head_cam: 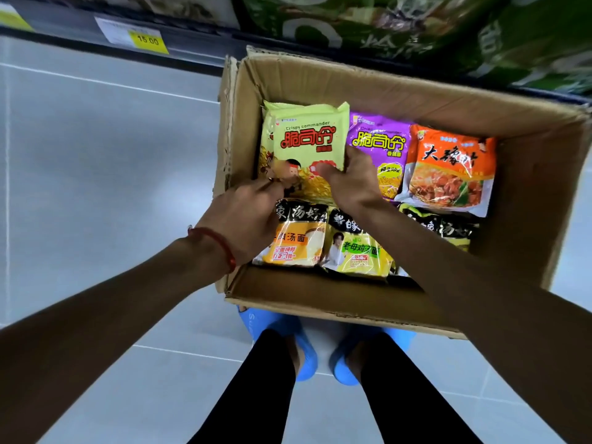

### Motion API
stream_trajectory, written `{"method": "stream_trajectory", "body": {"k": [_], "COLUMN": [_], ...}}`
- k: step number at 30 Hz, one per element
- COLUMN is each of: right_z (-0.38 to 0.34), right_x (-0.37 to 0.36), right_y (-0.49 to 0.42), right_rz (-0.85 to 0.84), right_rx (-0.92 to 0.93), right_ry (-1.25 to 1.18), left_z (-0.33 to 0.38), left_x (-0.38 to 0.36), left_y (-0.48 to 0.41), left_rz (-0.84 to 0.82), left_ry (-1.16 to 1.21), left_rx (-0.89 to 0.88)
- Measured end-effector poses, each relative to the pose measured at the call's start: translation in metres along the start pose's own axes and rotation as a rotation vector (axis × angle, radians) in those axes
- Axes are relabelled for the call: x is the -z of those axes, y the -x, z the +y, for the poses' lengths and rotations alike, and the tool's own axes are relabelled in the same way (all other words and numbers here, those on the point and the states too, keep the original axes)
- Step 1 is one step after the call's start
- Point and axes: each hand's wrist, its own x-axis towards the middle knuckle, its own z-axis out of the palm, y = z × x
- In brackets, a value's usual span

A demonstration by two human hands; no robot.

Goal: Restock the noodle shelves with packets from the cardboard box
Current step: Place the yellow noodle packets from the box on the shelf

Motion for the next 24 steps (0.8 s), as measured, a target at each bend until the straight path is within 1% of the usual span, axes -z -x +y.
{"method": "stream_trajectory", "body": {"k": [3, 6, 9, 12, 15, 17, 20, 24], "right_z": [0.008, 0.022, 0.043, 0.06, 0.068, 0.069, 0.069, 0.055], "right_x": [0.031, 0.059, 0.079, 0.089, 0.091, 0.091, 0.09, 0.098], "right_y": [0.024, 0.043, 0.047, 0.039, 0.029, 0.024, 0.022, 0.035], "right_rz": [0.084, 0.116, 0.141, 0.179, 0.196, 0.201, 0.207, 0.191], "right_rx": [0.038, 0.05, 0.071, 0.075, 0.078, 0.084, 0.086, 0.088], "right_ry": [0.008, 0.013, 0.072, 0.118, 0.108, 0.087, 0.1, 0.095], "left_z": [0.01, 0.013, 0.001, -0.01, -0.011, -0.01, -0.008, 0.009], "left_x": [-0.006, -0.016, -0.038, -0.061, -0.079, -0.084, -0.08, -0.053], "left_y": [-0.013, -0.039, -0.074, -0.103, -0.119, -0.12, -0.112, -0.088], "left_rz": [-0.026, -0.013, 0.014, 0.081, 0.209, 0.258, 0.309, 0.323], "left_ry": [0.156, 0.309, 0.365, 0.415, 0.409, 0.389, 0.428, 0.451], "left_rx": [0.191, 0.384, 0.582, 0.689, 0.802, 0.821, 0.794, 0.729]}}
